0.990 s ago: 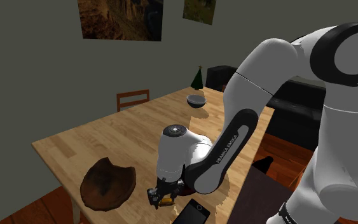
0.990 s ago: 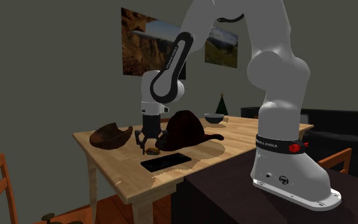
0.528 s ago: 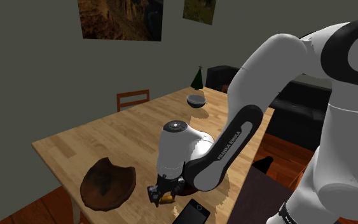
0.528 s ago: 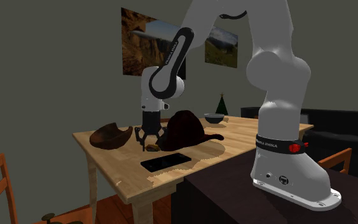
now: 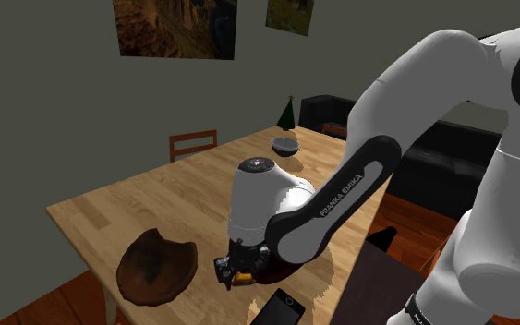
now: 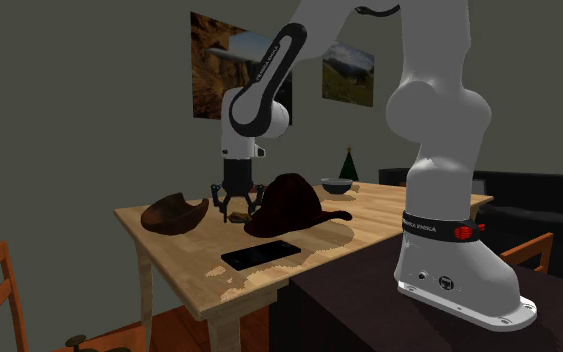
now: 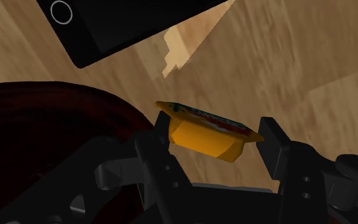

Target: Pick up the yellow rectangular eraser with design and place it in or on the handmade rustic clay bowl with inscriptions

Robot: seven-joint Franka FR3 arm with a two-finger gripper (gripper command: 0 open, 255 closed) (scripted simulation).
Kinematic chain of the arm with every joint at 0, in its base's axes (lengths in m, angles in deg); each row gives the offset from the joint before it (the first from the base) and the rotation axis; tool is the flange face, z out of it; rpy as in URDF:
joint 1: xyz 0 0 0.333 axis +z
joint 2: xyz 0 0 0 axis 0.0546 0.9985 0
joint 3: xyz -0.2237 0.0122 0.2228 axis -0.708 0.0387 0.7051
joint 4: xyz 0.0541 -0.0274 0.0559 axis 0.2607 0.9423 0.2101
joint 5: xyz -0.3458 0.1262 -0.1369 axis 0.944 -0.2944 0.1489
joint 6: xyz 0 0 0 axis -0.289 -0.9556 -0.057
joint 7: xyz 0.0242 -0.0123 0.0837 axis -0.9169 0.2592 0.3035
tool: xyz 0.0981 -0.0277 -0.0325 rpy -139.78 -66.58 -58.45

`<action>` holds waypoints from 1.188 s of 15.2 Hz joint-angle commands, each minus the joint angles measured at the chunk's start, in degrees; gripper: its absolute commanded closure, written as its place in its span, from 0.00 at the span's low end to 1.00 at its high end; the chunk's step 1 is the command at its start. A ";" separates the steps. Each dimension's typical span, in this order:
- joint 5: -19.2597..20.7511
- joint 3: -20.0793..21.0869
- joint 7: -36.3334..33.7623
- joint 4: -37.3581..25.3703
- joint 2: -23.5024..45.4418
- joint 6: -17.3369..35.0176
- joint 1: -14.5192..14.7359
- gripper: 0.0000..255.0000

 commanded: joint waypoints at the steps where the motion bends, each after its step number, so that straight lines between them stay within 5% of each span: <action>1: -2.16 0.70 1.51 0.18 -2.07 -1.60 -0.40 1.00; 18: -12.15 0.84 8.63 -2.98 -14.92 -16.01 -0.12 1.00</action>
